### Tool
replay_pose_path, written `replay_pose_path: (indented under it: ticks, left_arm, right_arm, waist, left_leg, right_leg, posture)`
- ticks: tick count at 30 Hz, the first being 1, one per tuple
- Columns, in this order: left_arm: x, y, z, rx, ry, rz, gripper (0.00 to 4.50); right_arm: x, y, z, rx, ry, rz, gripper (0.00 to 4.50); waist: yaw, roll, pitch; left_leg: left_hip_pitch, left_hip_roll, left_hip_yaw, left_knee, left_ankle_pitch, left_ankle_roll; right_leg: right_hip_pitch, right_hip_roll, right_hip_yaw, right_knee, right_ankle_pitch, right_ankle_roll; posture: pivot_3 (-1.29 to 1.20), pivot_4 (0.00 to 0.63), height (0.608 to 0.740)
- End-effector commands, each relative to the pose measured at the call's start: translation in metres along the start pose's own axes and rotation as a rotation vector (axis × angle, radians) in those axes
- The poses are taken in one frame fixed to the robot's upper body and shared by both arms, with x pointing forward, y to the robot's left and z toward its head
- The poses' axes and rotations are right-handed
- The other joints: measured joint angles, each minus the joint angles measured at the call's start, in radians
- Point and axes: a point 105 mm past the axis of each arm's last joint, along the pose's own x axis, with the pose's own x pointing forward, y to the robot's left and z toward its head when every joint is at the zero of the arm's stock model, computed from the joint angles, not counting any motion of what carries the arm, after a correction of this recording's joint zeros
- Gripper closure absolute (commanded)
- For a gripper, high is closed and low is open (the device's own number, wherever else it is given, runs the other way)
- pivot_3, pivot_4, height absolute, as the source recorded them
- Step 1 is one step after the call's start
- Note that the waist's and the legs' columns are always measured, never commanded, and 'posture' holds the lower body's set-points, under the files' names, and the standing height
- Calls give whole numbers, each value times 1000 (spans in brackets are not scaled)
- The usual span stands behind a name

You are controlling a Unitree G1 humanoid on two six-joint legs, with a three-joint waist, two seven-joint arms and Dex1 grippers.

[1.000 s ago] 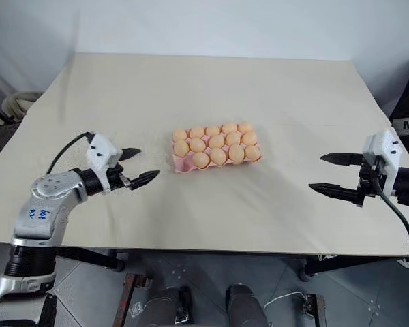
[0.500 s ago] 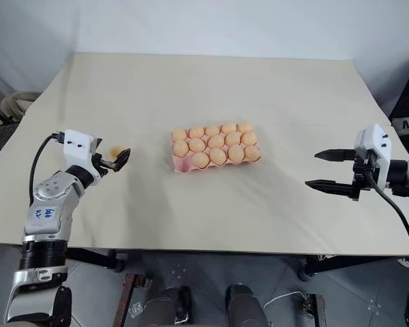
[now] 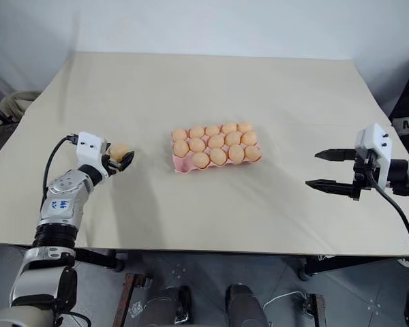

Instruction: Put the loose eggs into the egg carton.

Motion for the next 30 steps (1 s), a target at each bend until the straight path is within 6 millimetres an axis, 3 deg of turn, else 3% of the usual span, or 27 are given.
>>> replay_pose_path:
  ticks: [1,6,11,16,21,26,30]
  left_arm:
    - [-1,2,12,37,-44,-14,1630]
    - [-3,2,16,23,-57,-20,2955]
    - [-6,-6,27,28,-83,-86,2955]
    - [-15,-40,69,14,-154,-324,2955]
    - [-28,-66,94,56,-159,-591,2955]
    - [-35,-92,98,58,-112,-852,2955]
    - [-20,-104,81,85,-33,-929,2955]
  right_arm:
    - [-8,-2,10,-40,-10,-22,0]
    - [-8,-2,10,-37,-10,-27,0]
    - [-8,-2,10,-37,-11,-31,0]
    - [-7,-2,10,-38,-14,-33,0]
    - [-6,0,14,-47,-45,-24,0]
    - [-7,3,16,-52,-57,-20,0]
    - [-8,4,17,-57,-70,-34,0]
  waist:
    - [1,0,0]
    - [2,0,0]
    - [1,0,0]
    - [2,0,0]
    - [1,0,0]
    - [1,0,0]
    - [2,0,0]
  left_leg:
    - [0,0,0,0,0,0]
    - [0,0,0,0,0,0]
    - [0,0,0,0,0,0]
    - [0,0,0,0,0,0]
    - [0,0,0,0,1,-1]
    - [0,0,0,0,1,-1]
    - [0,0,0,0,1,-1]
  right_leg:
    - [0,0,0,0,0,0]
    - [0,0,0,0,0,0]
    - [0,0,0,0,0,0]
    - [0,0,0,0,0,0]
    - [0,0,0,0,0,0]
    - [0,1,0,0,0,0]
    - [0,1,0,1,0,0]
  posture:
    - [0,150,740]
    - [0,150,740]
    - [0,150,740]
    - [0,150,740]
    - [0,150,740]
    - [0,150,740]
    - [0,150,740]
